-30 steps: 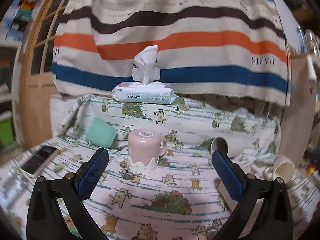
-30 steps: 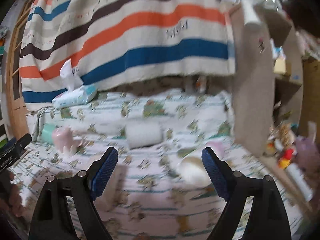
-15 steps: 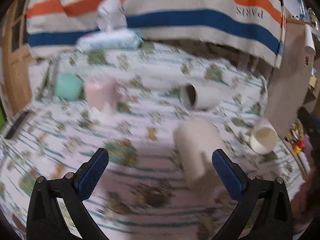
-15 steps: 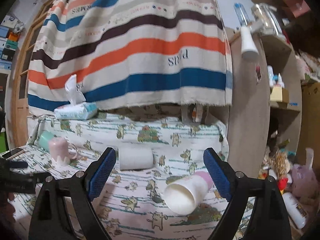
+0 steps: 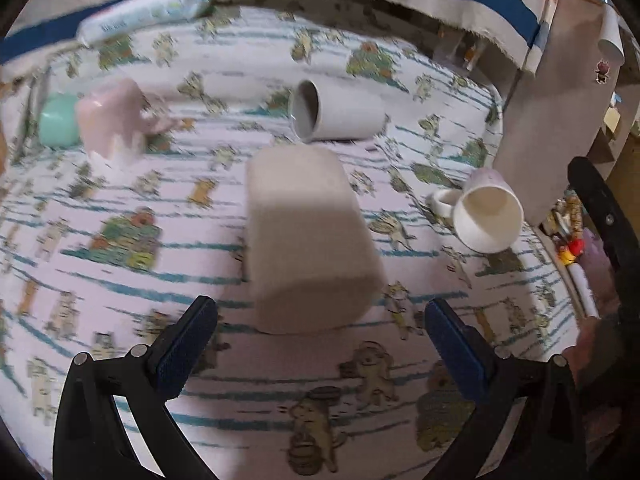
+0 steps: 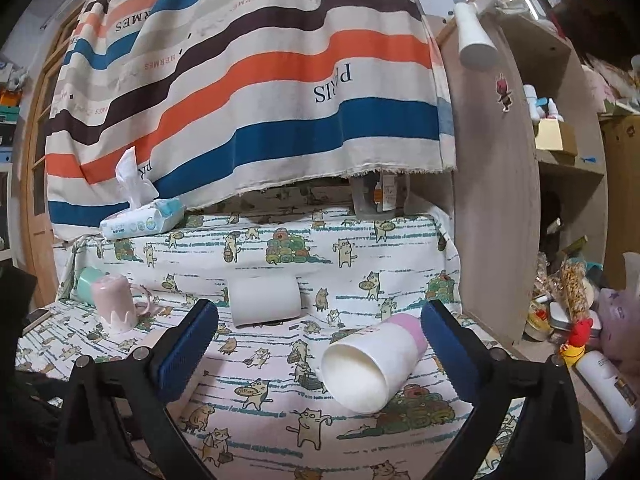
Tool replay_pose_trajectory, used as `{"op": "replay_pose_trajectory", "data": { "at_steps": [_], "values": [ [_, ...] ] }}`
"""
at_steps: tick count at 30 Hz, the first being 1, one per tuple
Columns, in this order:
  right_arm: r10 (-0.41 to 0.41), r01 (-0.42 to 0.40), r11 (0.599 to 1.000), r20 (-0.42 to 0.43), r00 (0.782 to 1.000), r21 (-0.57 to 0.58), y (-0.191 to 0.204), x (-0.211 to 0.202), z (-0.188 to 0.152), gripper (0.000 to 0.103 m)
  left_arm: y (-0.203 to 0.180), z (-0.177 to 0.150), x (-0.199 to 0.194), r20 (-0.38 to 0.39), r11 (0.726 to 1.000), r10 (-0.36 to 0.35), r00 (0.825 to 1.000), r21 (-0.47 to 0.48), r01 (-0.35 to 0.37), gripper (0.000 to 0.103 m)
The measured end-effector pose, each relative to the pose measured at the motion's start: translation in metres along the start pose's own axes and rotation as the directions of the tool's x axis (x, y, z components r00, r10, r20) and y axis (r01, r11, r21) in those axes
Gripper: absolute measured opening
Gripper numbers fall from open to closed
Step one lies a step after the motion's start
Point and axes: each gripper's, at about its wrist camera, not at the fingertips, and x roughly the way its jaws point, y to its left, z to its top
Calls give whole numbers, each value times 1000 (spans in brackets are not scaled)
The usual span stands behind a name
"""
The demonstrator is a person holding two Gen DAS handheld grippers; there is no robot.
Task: Flip cup upside down
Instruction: 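Close the left gripper around the beige square cup, then lift the beige cup with the left gripper, set it down opening-down, release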
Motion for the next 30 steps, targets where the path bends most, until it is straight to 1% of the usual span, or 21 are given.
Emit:
{"op": "replay_pose_trajectory", "data": {
  "at_steps": [2,5,7,8,10,12,14,16,18,24,28,30],
  "values": [
    [8,-8,1000,-1,1000,3,0,0,0,102,0,1,8,-28,1000,-2,1000,-13,2,92],
    [9,-9,1000,1,1000,3,0,0,0,102,2,0,14,-36,999,0,999,-34,-2,91],
    [8,-8,1000,-5,1000,-1,1,0,-1,102,1,0,15,-33,999,11,999,-35,-12,81],
    [9,-9,1000,-12,1000,-6,1,1,-1,102,0,0,16,-31,999,19,999,-29,-20,74],
    [9,-10,1000,-22,1000,-13,2,3,-1,102,-4,-1,17,-18,1000,29,999,3,-29,70],
    [10,-11,1000,-28,1000,-19,3,4,-2,102,-6,-2,19,-19,999,24,1000,26,-23,69],
    [10,-10,1000,-27,1000,-17,4,4,-1,102,-3,-3,13,11,1000,18,1000,17,-18,68],
    [13,-13,1000,-30,999,-15,4,5,-2,102,-2,-3,7,52,999,31,998,33,-33,68],
    [14,-14,1000,-42,999,-8,4,8,-2,102,-2,-2,2,73,998,42,996,50,-45,67],
    [17,-16,1000,-63,998,21,-1,12,-2,102,6,5,-14,103,996,48,994,71,-56,67],
    [31,-28,999,-74,997,42,-5,14,-2,102,12,15,-23,137,991,71,988,102,-86,67],
    [32,-28,998,-80,996,48,-6,16,-3,102,14,25,-26,171,983,103,980,134,-127,66]
  ]
}}
